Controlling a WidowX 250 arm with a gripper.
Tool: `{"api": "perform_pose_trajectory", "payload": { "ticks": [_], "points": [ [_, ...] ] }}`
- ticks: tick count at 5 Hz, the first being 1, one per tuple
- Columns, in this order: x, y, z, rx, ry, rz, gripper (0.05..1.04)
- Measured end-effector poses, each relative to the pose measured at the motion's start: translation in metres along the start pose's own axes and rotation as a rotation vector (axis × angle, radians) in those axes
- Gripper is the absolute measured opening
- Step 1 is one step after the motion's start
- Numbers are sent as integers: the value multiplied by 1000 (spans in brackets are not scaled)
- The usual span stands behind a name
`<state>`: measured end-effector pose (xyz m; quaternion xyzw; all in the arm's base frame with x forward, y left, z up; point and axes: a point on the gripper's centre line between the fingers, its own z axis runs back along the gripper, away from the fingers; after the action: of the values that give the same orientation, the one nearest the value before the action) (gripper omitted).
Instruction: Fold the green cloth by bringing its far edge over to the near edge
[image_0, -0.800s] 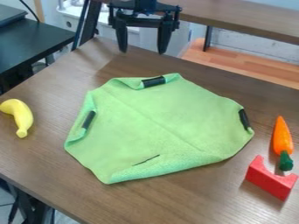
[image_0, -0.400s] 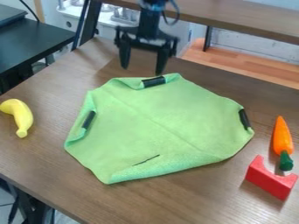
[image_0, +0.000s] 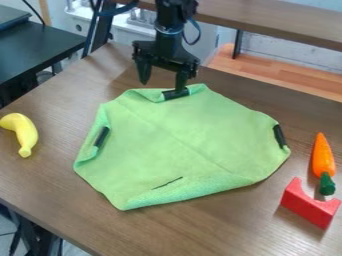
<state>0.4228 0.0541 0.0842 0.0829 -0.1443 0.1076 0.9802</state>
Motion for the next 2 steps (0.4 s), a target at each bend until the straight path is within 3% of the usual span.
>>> {"api": "perform_pose_trajectory", "payload": {
  "ticks": [1,2],
  "points": [
    [14,15,0,-161,-123,-145,1001],
    [17,16,1,-261,-176,-317,1000]
  ]
}}
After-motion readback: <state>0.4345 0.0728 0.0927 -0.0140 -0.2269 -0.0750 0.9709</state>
